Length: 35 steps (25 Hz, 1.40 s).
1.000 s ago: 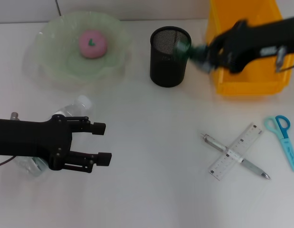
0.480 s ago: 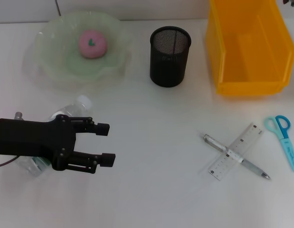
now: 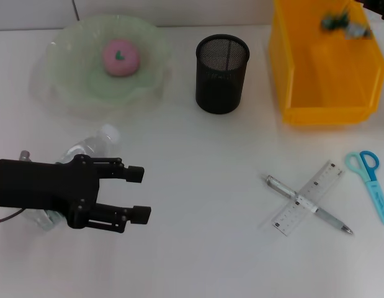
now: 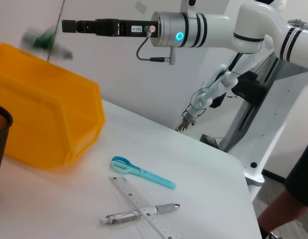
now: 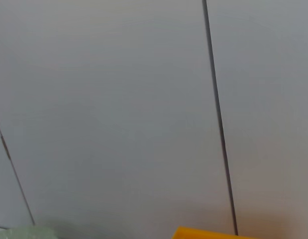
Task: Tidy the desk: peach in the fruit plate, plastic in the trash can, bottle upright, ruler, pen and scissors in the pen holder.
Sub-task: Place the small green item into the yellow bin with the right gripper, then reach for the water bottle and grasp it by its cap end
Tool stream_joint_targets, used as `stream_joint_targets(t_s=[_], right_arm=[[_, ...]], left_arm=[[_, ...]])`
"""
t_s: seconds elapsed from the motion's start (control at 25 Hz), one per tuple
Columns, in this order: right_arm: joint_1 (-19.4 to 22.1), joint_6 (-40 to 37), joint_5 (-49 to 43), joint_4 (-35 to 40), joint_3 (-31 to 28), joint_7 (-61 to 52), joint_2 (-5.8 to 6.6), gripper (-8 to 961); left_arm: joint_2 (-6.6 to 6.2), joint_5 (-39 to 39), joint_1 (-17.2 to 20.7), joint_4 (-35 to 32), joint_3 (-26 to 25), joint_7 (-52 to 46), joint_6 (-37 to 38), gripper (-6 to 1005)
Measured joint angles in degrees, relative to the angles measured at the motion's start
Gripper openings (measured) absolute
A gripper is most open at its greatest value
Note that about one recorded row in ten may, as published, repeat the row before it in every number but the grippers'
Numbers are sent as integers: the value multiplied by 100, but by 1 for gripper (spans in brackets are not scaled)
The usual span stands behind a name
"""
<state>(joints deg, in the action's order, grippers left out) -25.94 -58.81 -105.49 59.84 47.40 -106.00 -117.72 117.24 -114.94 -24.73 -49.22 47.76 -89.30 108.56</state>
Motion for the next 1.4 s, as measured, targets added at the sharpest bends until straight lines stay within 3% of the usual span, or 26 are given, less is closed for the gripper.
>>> stream_joint_targets(t_s=[0.32, 0.44, 0.6, 0.64, 0.76, 0.8, 0.84, 0.96, 1.04, 1.12, 1.2, 1.28, 1.4], right_arm=[[53, -517, 158, -3, -230, 50, 21, 561], [103, -1341, 507, -72, -644, 356, 28, 672], [264, -3065, 1002, -378, -1158, 1155, 86, 779], [312, -3544, 1050, -490, -1208, 1400, 113, 806], [477, -4733, 993, -807, -1213, 2092, 188, 805], [556, -5002, 919, -925, -1205, 2304, 198, 805], [615, -5171, 841, -1013, -1199, 2457, 196, 804], [778, -5390, 588, -1315, -1199, 2813, 185, 803], [838, -5425, 428, -1512, -1217, 2984, 167, 802], [855, -5414, 305, -1656, -1242, 3128, 147, 802], [860, -5396, 252, -1799, -1273, 3259, 144, 802], [862, -5393, 245, -1928, -1311, 3376, 170, 801], [866, -5364, 243, -2066, -1359, 3511, 194, 801]], left_arm=[[0, -3, 37, -2, 5, -54, 78, 831], [-24, 8, 16, -47, -22, -266, 142, 831], [-70, 21, -28, -149, -46, -541, 196, 831], [-132, 14, -104, -485, -39, -1053, 227, 831], [-148, -8, -152, -699, -25, -1350, 240, 830], [-170, -155, -330, -1366, -4, -2234, 248, 830], [-162, -257, -425, -1621, -3, -2523, 245, 830], [-127, -512, -587, -2012, 5, -3005, 222, 830], [38, -1414, -1047, -2667, 39, -3975, 98, 830], [119, -1996, -1297, -2878, 153, -4348, -37, 830], [119, -1996, -1297, -2878, 153, -4348, -37, 830], [142, -3069, -1616, -2865, 1129, -5360, -711, 830], [156, -3599, -1704, -2760, 1852, -5896, -1162, 830]])
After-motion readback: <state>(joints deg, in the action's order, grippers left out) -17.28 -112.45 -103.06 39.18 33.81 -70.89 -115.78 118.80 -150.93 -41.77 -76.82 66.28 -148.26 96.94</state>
